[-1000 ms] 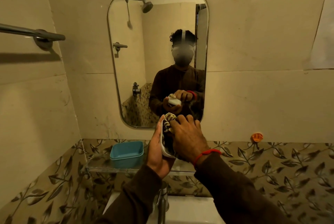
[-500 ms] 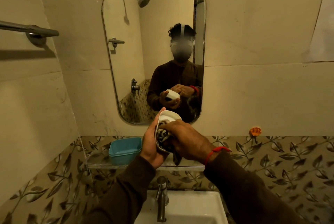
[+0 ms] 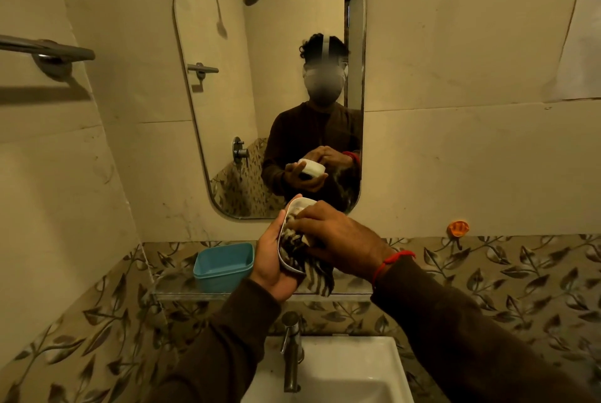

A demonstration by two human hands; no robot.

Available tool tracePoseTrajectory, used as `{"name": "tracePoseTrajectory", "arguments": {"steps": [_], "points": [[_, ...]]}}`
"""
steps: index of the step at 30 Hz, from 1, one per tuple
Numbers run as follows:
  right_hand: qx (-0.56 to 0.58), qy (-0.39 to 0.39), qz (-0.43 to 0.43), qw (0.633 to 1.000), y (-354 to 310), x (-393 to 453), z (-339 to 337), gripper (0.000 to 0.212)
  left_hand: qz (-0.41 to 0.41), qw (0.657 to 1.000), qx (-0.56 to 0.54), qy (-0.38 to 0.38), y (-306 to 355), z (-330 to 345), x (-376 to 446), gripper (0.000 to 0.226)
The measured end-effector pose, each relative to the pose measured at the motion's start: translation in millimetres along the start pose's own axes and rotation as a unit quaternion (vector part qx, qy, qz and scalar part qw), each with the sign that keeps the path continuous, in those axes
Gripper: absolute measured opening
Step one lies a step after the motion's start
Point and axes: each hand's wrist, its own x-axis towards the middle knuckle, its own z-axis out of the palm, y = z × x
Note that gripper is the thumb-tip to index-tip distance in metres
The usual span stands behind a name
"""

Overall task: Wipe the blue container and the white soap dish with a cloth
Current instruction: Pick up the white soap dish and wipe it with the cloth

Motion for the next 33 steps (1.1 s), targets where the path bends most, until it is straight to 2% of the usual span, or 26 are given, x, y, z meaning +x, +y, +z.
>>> {"name": "tracePoseTrajectory", "arguments": {"steps": [4,8,11,15,19,21,24,26,29,33], "points": [[-0.085,0.071,0.035,0.993,10.8,5.4,-2.0,0.038,-0.017,1.000,0.008,0.003,-5.6,4.5,3.3,0.051],[-0.141,0.092,0.088,0.982,6.5,11.4,4.4,0.030,0.013,0.999,0.041,0.024,-5.3,3.3,10.0,0.045],[-0.149,0.053,0.150,0.976,8.5,8.3,9.1,0.031,0.051,0.995,0.075,0.028,-4.6,-2.1,11.2,0.040],[-0.162,0.000,0.161,0.974,-1.2,2.9,12.6,0.029,0.079,0.989,0.125,0.030,-8.6,-8.1,9.5,0.045],[-0.137,-0.124,0.148,0.972,-16.2,5.9,13.3,0.032,0.097,0.986,0.123,0.054,-11.8,-14.2,11.4,0.041],[-0.087,-0.159,0.159,0.971,-17.8,9.1,11.9,0.028,0.094,0.987,0.115,0.058,-12.3,-16.5,12.7,0.039],[0.076,-0.177,0.216,0.957,-10.4,10.5,7.7,0.026,0.069,0.993,0.084,0.055,-8.6,-18.8,11.9,0.040],[0.142,-0.163,0.225,0.950,-6.8,8.9,7.0,0.026,0.052,0.996,0.060,0.037,-7.4,-19.2,10.6,0.043],[0.222,-0.090,0.223,0.945,-6.8,8.2,11.8,0.027,0.030,0.999,0.012,0.023,-13.7,-19.0,10.7,0.046],[0.081,0.011,0.181,0.980,0.4,7.3,22.2,0.034,-0.006,0.998,-0.011,0.058,-16.3,-15.9,13.2,0.053]]}}
